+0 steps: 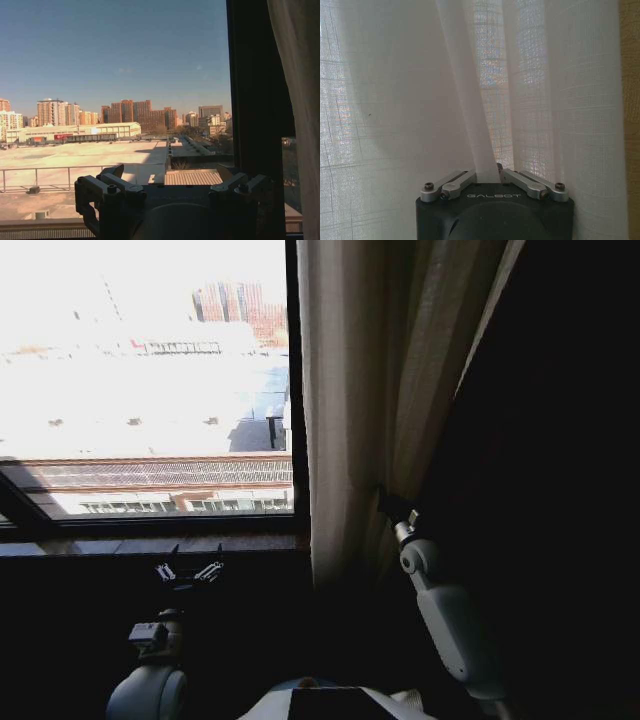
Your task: Open the curtains by pulling them apart, changing their state from closed to fully open.
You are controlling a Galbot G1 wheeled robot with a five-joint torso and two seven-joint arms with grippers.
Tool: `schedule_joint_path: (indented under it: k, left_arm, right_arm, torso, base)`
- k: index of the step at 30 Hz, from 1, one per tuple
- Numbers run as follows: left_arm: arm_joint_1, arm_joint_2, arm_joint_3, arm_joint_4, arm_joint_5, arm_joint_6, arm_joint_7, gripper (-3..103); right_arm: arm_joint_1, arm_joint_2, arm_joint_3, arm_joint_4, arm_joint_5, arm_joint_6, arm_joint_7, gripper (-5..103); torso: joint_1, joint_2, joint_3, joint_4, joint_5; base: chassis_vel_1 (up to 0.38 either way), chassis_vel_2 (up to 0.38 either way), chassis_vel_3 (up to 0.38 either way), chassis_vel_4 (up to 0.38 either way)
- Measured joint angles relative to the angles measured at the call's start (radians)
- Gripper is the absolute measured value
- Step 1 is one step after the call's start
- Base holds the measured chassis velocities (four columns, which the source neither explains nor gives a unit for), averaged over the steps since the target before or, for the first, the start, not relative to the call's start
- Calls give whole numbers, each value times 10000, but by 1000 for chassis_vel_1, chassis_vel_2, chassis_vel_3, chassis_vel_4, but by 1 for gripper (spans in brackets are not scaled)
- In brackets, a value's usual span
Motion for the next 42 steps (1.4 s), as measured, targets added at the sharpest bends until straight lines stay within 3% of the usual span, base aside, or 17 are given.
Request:
schedule_joint_path:
  k: [22,29,33,35,37,41,42]
  left_arm:
    - [1,-16,17,44,30,-80,-1,100]
    - [-9,-10,15,76,37,-82,-4,100]
    - [-9,-13,23,102,40,-85,-8,100]
    - [-18,-13,31,128,42,-98,-8,100]
    - [-22,-14,32,130,42,-100,-8,100]
    - [-46,-9,33,132,42,-105,-4,100]
    - [-46,-9,33,132,42,-105,-4,100]
  right_arm:
    - [-44,20,10,-107,-486,193,-32,0]
    - [-48,70,6,-155,-556,198,23,0]
    - [-72,81,6,-173,-621,197,32,0]
    - [-108,89,13,-194,-713,197,58,10]
    - [-118,91,17,-194,-721,197,76,10]
    - [-285,87,28,-151,-752,196,197,32]
    - [-285,87,28,-151,-752,196,197,32]
  torso:
    - [0,0,1,-6,9]
    - [0,1,0,0,-11]
    - [1,1,0,0,-3]
    - [0,1,1,-1,-1]
    - [0,0,1,-1,1]
    - [0,0,0,-3,4]
    - [0,0,0,-3,4]
  base:
    - [-163,-166,165,163]
    - [-18,-15,13,8]
    - [15,72,-55,-50]
    - [0,0,0,0]
    - [0,0,0,0]
    - [0,0,0,0]
    - [0,0,0,0]
